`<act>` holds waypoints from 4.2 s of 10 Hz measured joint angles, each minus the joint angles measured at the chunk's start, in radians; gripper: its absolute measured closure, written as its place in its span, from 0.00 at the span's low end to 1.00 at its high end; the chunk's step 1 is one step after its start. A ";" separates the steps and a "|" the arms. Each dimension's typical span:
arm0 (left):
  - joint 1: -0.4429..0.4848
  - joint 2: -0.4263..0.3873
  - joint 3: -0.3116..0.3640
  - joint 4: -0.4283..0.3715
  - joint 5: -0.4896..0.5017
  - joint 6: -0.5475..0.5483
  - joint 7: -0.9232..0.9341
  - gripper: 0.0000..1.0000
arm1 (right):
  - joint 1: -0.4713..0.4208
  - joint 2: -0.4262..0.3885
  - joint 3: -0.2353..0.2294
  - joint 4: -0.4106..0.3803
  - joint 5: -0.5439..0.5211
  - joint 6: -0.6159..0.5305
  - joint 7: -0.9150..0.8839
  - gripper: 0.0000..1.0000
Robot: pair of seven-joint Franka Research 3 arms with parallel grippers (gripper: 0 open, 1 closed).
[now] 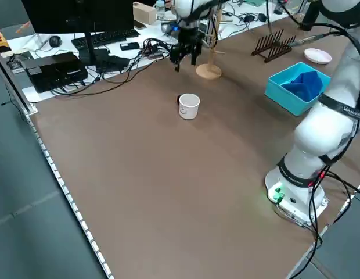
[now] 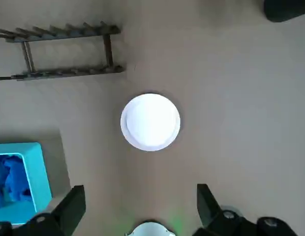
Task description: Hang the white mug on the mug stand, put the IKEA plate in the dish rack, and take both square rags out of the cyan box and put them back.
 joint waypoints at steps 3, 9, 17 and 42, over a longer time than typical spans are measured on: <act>0.009 0.100 0.003 -0.033 -0.057 0.071 0.039 0.04 | -0.011 0.000 -0.004 -0.172 -0.001 0.173 -0.060 0.00; 0.040 0.127 0.017 -0.167 -0.068 0.230 0.041 0.07 | -0.091 -0.063 -0.007 -0.665 -0.004 0.666 -0.207 0.00; 0.059 0.150 0.017 -0.190 -0.165 0.240 0.164 0.93 | -0.184 0.225 -0.011 -0.784 -0.005 1.039 -0.342 0.01; 0.008 0.009 -0.313 -0.130 -0.101 0.656 -0.363 0.94 | -0.114 0.196 0.008 -0.599 -0.026 0.752 -0.371 0.97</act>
